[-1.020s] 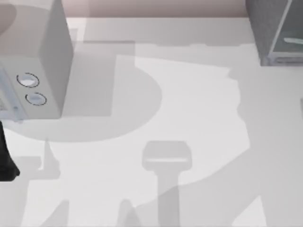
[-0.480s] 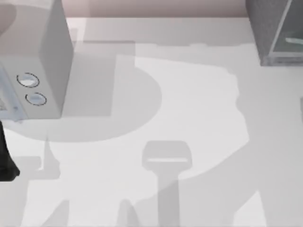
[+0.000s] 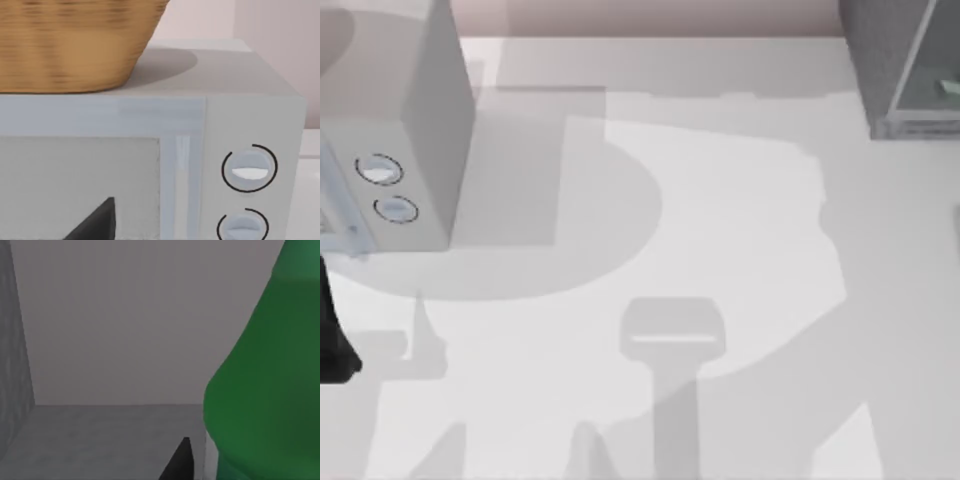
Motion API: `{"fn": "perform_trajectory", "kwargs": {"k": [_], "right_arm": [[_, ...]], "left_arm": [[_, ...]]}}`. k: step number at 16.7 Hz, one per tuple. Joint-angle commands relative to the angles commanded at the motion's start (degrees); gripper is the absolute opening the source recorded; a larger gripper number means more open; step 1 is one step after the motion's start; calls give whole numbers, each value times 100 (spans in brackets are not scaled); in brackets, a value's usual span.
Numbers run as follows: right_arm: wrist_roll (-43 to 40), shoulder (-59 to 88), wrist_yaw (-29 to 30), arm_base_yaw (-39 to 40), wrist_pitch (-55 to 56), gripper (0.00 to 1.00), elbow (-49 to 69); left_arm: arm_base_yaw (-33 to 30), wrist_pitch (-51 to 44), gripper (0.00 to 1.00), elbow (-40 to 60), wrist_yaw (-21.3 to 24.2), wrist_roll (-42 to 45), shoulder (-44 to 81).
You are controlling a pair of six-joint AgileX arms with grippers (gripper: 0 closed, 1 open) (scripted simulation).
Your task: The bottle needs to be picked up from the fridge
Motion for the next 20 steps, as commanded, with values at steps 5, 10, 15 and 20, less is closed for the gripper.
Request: {"fn": "perform_trajectory", "kwargs": {"k": [5, 10, 15, 20], "right_arm": [[0, 0, 0, 0, 0, 0, 0], [0, 0, 0, 0, 0, 0, 0], [14, -218, -5, -15, -202, 0, 48], [13, -697, -10, -18, -878, 0, 173]], "left_arm": [[0, 0, 100, 0, 0, 0, 0], [0, 0, 100, 0, 0, 0, 0], [0, 0, 100, 0, 0, 0, 0], [0, 0, 100, 0, 0, 0, 0]]}}
